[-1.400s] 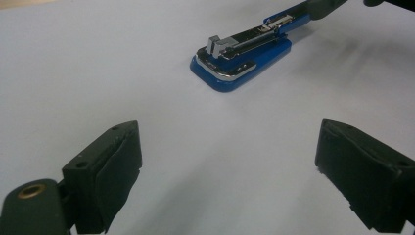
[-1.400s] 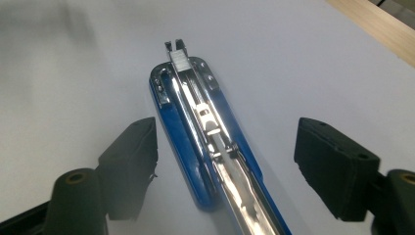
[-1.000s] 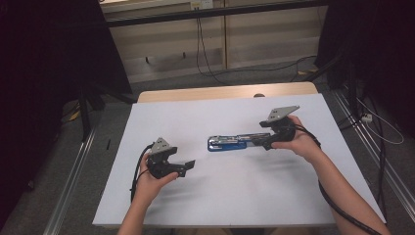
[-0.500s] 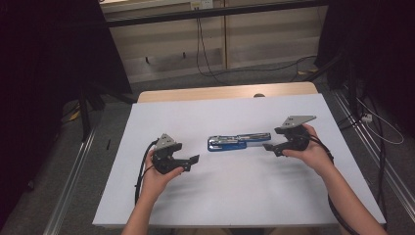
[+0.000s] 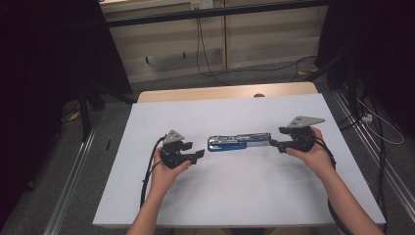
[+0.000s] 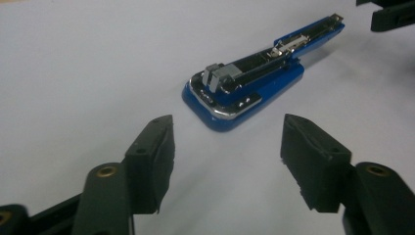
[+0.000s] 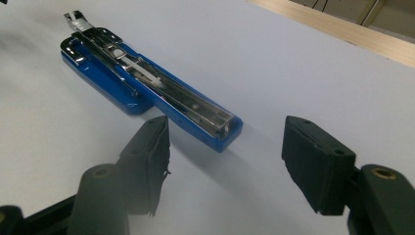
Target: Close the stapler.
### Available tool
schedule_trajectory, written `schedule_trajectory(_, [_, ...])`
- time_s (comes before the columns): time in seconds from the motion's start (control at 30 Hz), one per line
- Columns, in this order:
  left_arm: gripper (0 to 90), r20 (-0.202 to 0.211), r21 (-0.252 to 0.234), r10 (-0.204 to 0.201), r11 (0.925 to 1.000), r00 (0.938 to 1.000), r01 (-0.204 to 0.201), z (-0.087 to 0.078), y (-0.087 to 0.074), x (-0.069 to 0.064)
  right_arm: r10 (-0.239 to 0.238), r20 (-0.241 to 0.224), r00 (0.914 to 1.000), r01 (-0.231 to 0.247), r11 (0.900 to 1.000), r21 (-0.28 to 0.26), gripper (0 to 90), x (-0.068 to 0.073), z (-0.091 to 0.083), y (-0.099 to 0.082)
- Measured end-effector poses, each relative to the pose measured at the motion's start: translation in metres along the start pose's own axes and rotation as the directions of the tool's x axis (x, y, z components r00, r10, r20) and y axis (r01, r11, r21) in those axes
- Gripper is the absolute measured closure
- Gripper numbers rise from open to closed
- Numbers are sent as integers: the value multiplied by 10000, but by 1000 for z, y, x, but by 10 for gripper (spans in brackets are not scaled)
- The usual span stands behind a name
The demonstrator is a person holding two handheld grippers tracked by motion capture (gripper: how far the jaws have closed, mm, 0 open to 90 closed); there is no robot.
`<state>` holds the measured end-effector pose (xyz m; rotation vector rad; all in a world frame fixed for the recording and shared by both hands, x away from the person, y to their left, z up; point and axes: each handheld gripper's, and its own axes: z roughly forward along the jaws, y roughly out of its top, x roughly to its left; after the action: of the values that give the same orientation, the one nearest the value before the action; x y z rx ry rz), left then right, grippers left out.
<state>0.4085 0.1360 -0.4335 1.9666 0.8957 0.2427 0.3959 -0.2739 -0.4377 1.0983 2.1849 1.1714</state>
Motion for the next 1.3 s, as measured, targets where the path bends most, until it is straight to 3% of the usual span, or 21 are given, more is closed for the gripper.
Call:
schedule_trajectory(0.2, [593,-141,105,205,9997,9997,-203,10,5,2,151,222,9996,-153,9998,92,345,-6,0,-6])
schedule_trajectory(0.5, [808,-190,194,146,9997,9997,-142,23,7,3,207,249,9995,-211,9997,149,380,-9,0,-8])
schedule_trajectory(0.67, [891,-91,468,327,9984,9994,-323,29,8,0,-13,418,9991,-1,9994,334,490,-7,3,-10])
schedule_trajectory(0.8, [900,2,682,449,9967,9990,-448,35,9,-2,176,469,9987,-202,9983,548,672,-10,2,-13])
schedule_trajectory(0.97, [900,-20,691,589,9959,9983,-586,42,8,-3,337,230,9992,-355,9959,836,824,-13,5,-16])
schedule_trajectory(1.3, [900,145,678,829,9942,9964,-837,55,8,-8,296,21,9996,-296,9903,1359,893,-12,16,-17])
